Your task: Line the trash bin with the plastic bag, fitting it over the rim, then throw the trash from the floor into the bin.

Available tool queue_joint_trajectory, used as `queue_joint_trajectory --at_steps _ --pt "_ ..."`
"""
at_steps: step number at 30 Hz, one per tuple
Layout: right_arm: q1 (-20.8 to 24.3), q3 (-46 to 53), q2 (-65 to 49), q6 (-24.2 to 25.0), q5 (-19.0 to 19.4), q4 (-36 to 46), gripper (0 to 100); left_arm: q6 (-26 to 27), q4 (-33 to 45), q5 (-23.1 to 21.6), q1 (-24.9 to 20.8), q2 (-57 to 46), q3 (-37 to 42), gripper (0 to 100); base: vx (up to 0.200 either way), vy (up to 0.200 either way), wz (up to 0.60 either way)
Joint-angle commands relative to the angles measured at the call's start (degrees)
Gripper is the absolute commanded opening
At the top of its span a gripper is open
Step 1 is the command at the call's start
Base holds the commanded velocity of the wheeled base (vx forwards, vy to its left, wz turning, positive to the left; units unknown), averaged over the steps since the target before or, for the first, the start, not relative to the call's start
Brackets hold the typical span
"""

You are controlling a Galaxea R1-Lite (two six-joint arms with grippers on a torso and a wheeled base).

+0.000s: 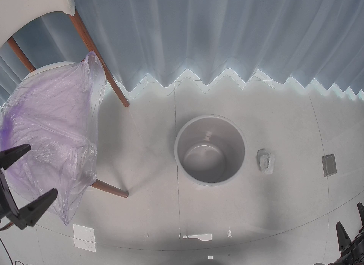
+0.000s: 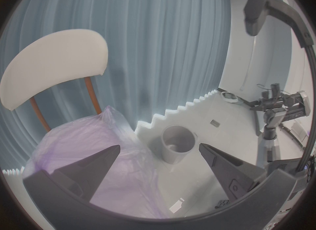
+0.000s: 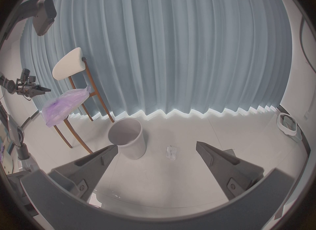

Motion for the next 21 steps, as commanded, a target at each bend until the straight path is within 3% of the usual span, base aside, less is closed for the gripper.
queue_joint_trajectory --at_steps 1,10,14,21 --pt "0.01 1.01 -0.96 -0.01 0.04 -0.10 100 1.24 -0.45 4.50 -0.95 9.04 -3.97 100 0.000 0.000 0.00" --pt "0.01 1.01 -0.96 0.08 -0.05 -0.10 100 0.37 -0.63 26.30 -12.91 18.45 -10.57 100 0.000 0.000 0.00" --pt "0.01 1.01 -0.96 0.25 -0.05 -0.10 100 0.28 -0.63 31.22 -16.51 21.09 -12.59 100 0.000 0.000 0.00" --pt "0.01 1.01 -0.96 0.52 -0.05 -0.10 100 0.72 -0.54 37.72 -17.48 24.60 -15.05 100 0.000 0.000 0.00"
